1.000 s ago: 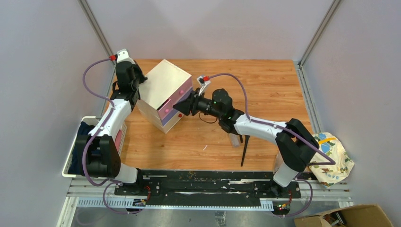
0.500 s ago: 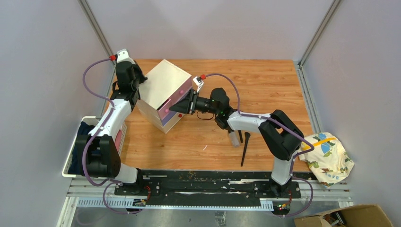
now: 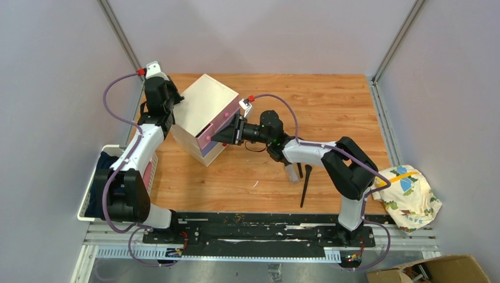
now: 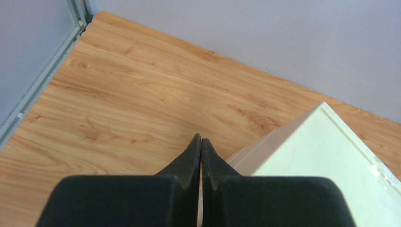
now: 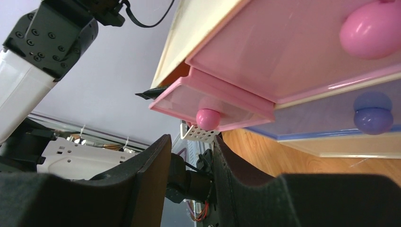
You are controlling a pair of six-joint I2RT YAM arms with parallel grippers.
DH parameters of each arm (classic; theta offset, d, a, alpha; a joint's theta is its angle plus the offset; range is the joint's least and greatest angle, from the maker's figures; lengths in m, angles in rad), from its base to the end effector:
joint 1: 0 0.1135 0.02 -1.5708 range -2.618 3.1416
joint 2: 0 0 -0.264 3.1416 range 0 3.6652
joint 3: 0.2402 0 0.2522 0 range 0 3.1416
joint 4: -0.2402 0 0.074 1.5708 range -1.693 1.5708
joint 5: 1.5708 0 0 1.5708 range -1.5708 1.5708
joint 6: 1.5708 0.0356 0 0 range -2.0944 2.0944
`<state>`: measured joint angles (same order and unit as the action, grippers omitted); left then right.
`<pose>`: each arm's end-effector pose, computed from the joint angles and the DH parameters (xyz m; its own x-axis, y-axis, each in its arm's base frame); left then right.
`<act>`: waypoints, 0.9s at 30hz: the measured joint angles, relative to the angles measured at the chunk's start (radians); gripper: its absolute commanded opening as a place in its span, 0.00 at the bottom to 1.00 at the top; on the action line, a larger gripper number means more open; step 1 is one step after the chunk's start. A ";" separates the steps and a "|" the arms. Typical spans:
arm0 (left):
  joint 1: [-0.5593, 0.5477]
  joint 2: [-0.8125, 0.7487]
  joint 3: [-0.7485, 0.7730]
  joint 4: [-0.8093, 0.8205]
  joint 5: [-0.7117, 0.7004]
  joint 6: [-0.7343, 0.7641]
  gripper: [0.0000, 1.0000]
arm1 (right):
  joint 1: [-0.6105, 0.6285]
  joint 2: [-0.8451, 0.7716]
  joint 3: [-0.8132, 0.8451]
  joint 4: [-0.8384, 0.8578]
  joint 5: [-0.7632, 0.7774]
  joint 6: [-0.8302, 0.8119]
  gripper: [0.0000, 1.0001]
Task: Organize the makeup
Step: Close the drawer in the storage box.
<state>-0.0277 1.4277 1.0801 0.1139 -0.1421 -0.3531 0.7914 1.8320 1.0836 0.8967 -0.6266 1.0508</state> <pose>0.3394 -0.0044 0.3225 -0.1791 -0.3375 -0.9241 -0.1835 0.9343 -0.3056 0.2735 0.3065 0.2610 -0.8022 0.1883 -0.5666 -0.5790 -0.0133 0.8152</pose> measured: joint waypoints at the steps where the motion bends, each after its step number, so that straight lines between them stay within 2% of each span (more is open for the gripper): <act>1: 0.000 0.000 0.000 0.000 0.000 0.000 0.00 | 0.002 0.003 0.000 -0.007 0.002 0.000 0.42; 21: -0.001 -0.002 -0.002 0.001 0.000 0.001 0.00 | 0.031 0.070 0.139 -0.160 0.013 -0.028 0.41; 24: -0.001 -0.002 -0.002 0.001 0.000 0.001 0.00 | 0.032 0.076 0.153 -0.181 0.005 -0.030 0.35; 27: -0.001 -0.003 -0.002 0.001 0.000 0.001 0.00 | 0.033 0.082 0.153 -0.188 0.005 -0.031 0.22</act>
<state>-0.0284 1.4250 1.0786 0.1146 -0.1425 -0.3523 0.8246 1.9144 1.2369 0.7090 -0.6212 1.0195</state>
